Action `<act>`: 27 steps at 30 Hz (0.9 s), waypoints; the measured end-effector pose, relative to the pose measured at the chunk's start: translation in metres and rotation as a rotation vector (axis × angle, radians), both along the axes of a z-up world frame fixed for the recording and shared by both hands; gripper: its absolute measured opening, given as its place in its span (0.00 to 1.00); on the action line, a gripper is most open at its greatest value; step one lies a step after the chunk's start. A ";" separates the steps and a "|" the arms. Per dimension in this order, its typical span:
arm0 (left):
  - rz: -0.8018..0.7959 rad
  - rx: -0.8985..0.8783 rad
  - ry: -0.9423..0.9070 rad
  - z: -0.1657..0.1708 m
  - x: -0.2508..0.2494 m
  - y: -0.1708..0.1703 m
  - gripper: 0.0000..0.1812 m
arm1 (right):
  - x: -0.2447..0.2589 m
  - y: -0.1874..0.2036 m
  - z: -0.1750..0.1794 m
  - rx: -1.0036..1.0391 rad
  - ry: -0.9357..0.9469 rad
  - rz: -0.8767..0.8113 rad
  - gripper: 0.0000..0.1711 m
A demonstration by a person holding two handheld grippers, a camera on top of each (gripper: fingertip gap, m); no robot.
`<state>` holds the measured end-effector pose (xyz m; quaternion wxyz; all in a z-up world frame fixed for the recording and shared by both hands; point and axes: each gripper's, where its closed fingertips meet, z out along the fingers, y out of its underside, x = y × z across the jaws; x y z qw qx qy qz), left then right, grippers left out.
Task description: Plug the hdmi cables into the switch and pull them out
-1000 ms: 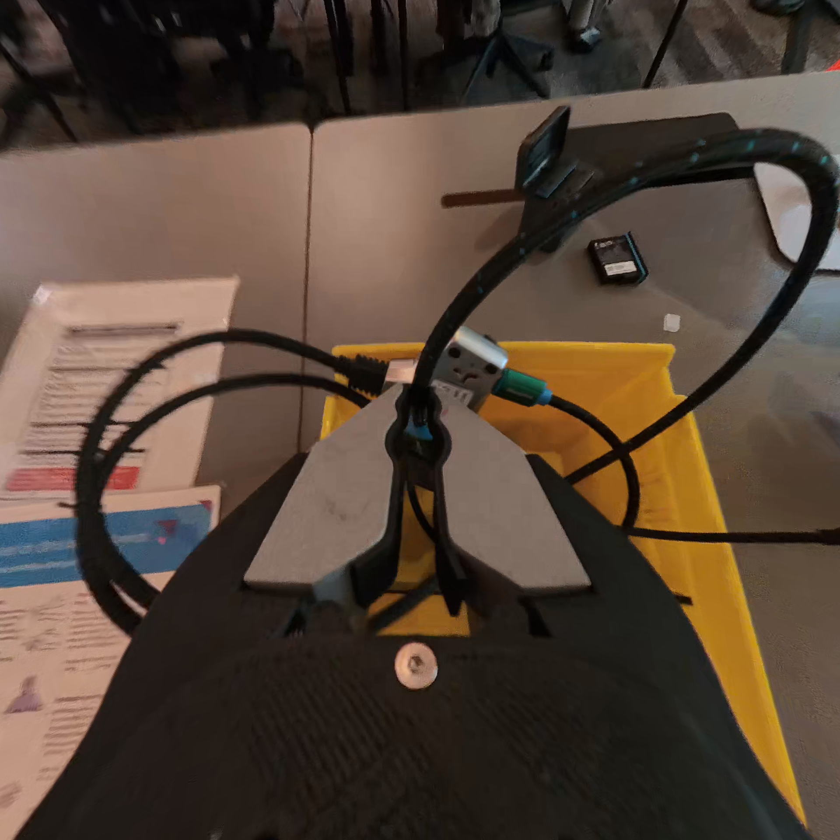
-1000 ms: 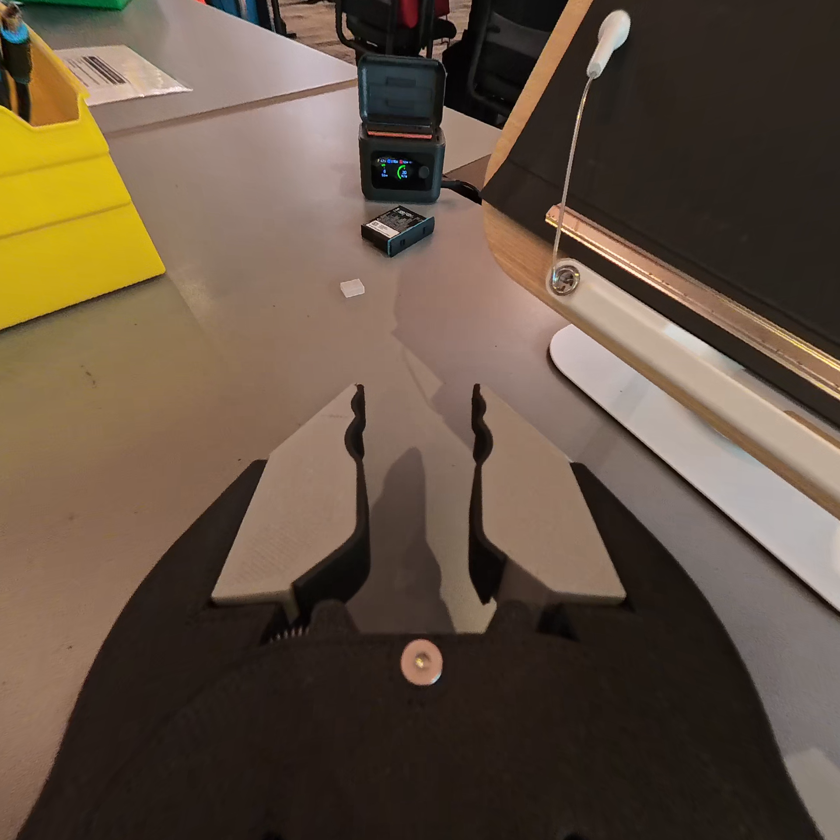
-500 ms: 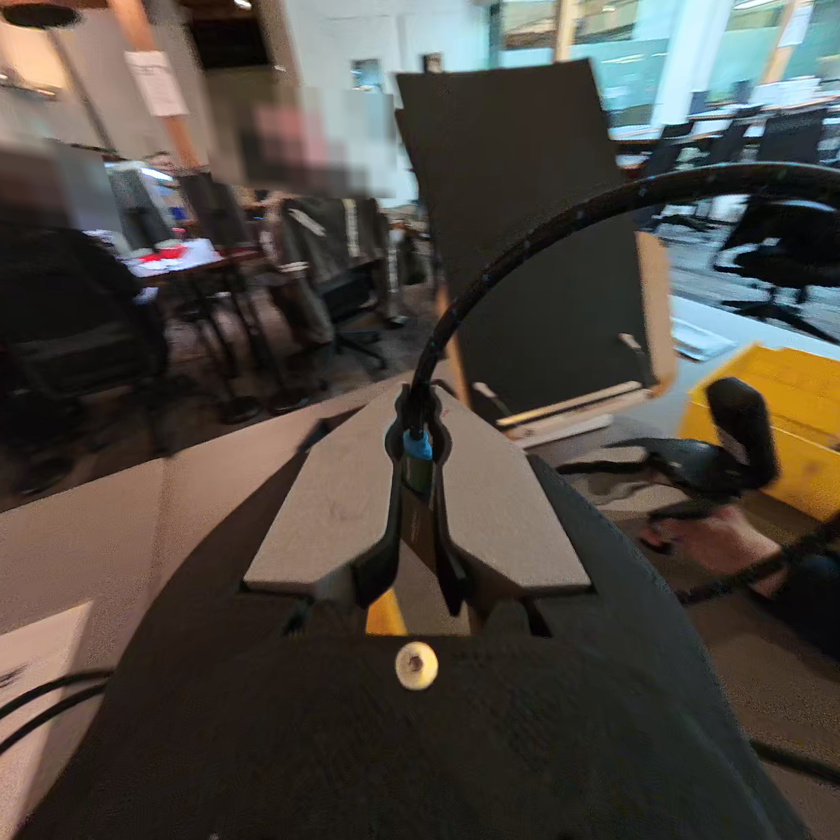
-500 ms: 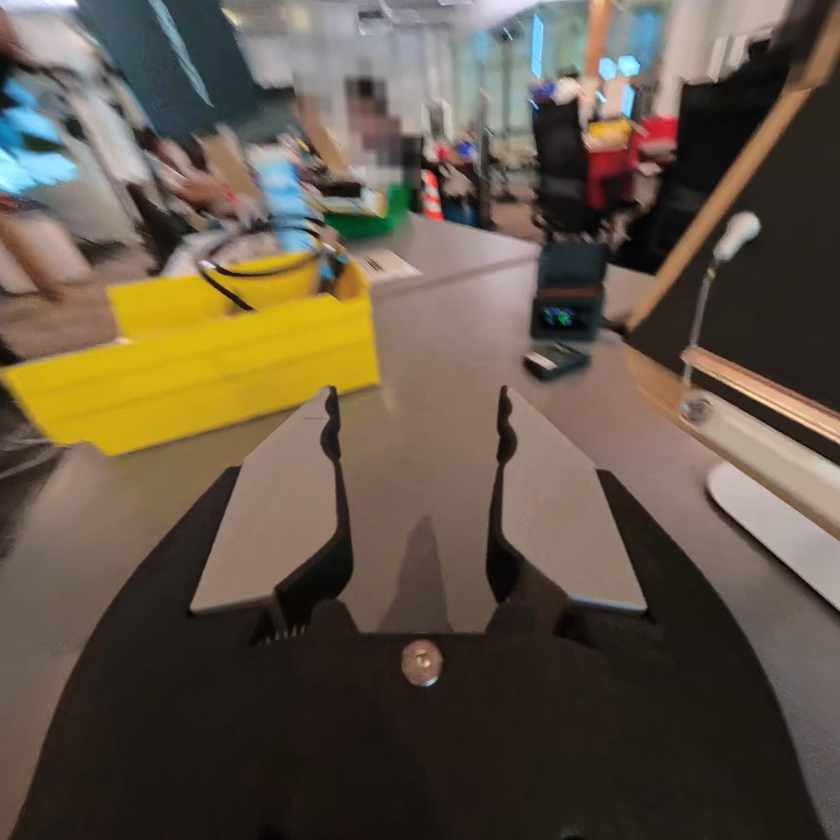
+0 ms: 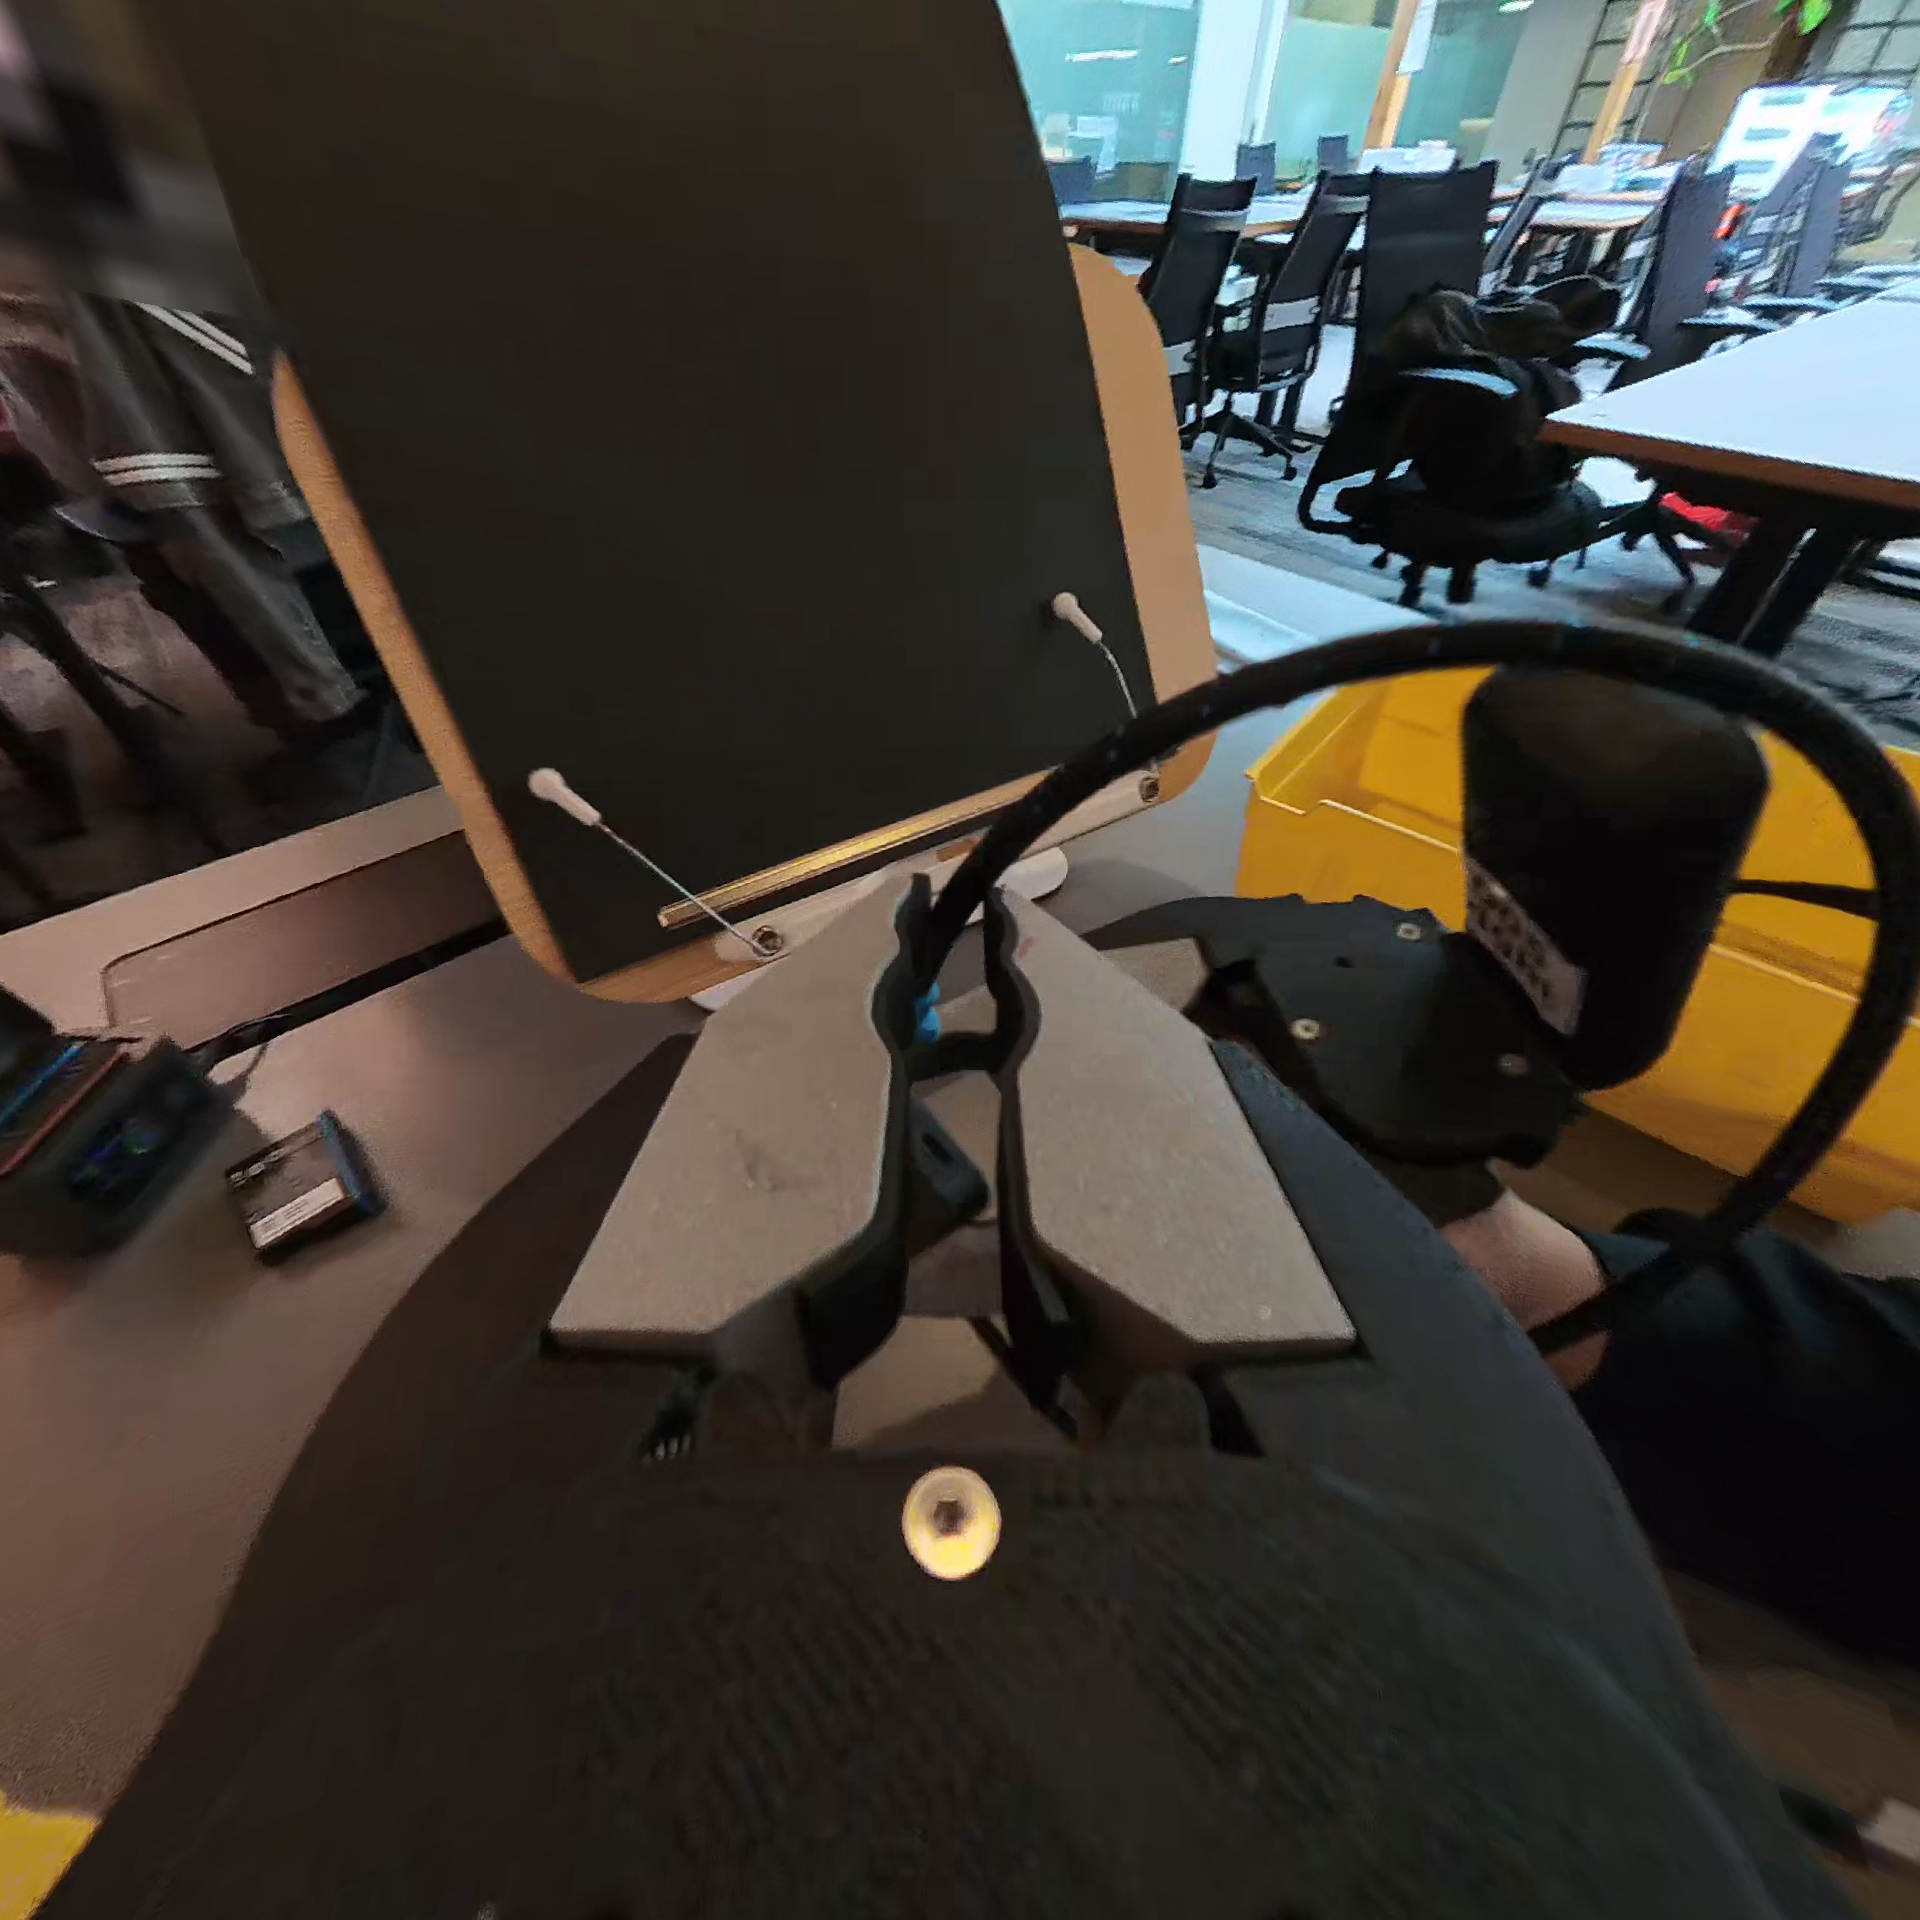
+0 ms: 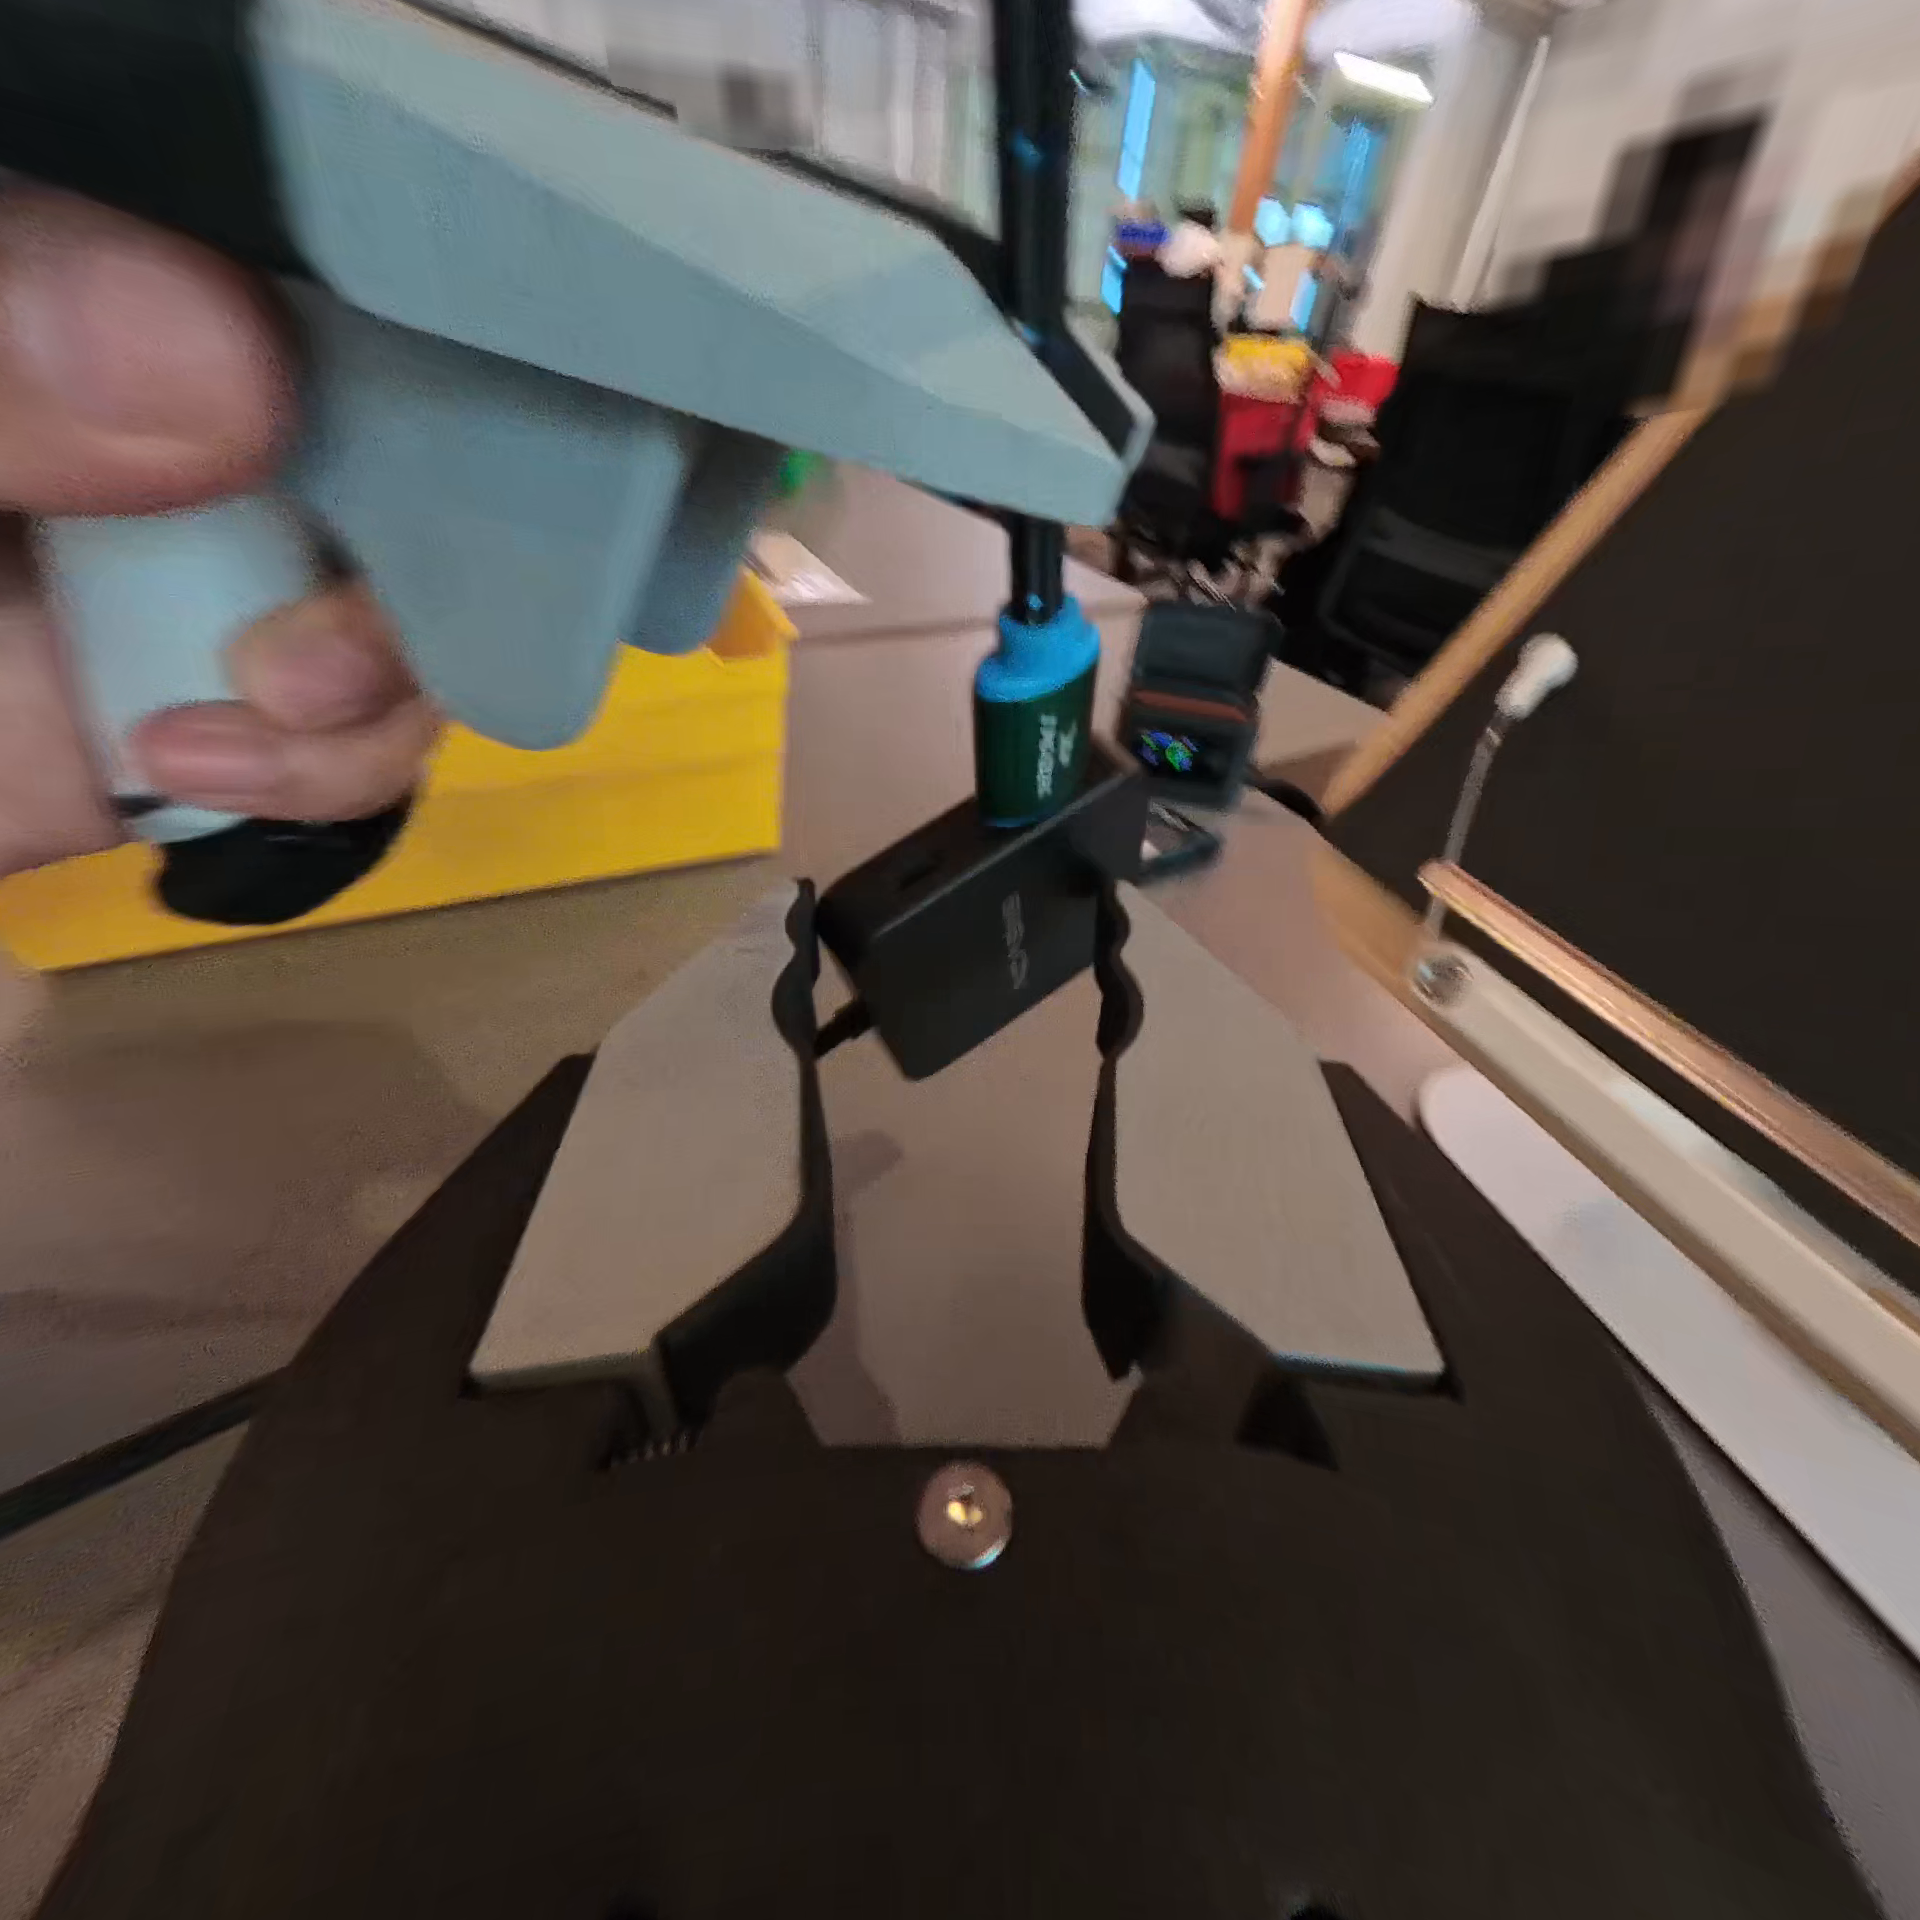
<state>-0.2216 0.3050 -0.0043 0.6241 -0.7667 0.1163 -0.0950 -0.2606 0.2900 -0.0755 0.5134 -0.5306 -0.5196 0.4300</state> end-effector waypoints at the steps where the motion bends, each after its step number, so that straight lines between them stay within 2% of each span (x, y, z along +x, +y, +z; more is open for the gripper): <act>1: -0.011 0.003 -0.010 -0.002 0.001 0.002 0.04 | 0.000 0.008 -0.007 -0.003 -0.037 -0.047 0.28; 6: -0.048 0.030 -0.101 -0.015 -0.002 0.007 0.06 | -0.001 0.011 -0.027 -0.066 -0.138 -0.032 0.16; 12: -0.139 0.128 -0.233 -0.020 -0.015 0.004 0.06 | -0.004 0.003 -0.037 -0.125 -0.174 0.059 0.11; 14: -0.169 0.121 -0.335 -0.019 -0.023 0.001 0.06 | -0.004 0.003 -0.037 -0.139 -0.173 0.074 0.09; 16: -0.206 0.078 -0.405 -0.021 -0.030 -0.002 0.15 | -0.002 0.006 -0.029 -0.193 -0.128 0.090 0.09; 19: -0.178 0.021 -0.422 -0.036 -0.047 0.000 0.22 | 0.009 0.010 -0.008 -0.289 -0.014 0.152 0.09; 21: -0.187 0.027 -0.447 -0.038 -0.051 0.002 0.28 | 0.020 0.005 0.010 -0.323 0.073 0.258 0.09; 24: -0.309 0.028 -0.527 -0.038 -0.038 0.000 0.38 | 0.039 -0.013 0.037 -0.339 0.195 0.444 0.09; 27: -0.546 0.023 -0.636 -0.029 -0.014 -0.016 0.25 | 0.048 -0.020 0.044 -0.323 0.202 0.500 0.10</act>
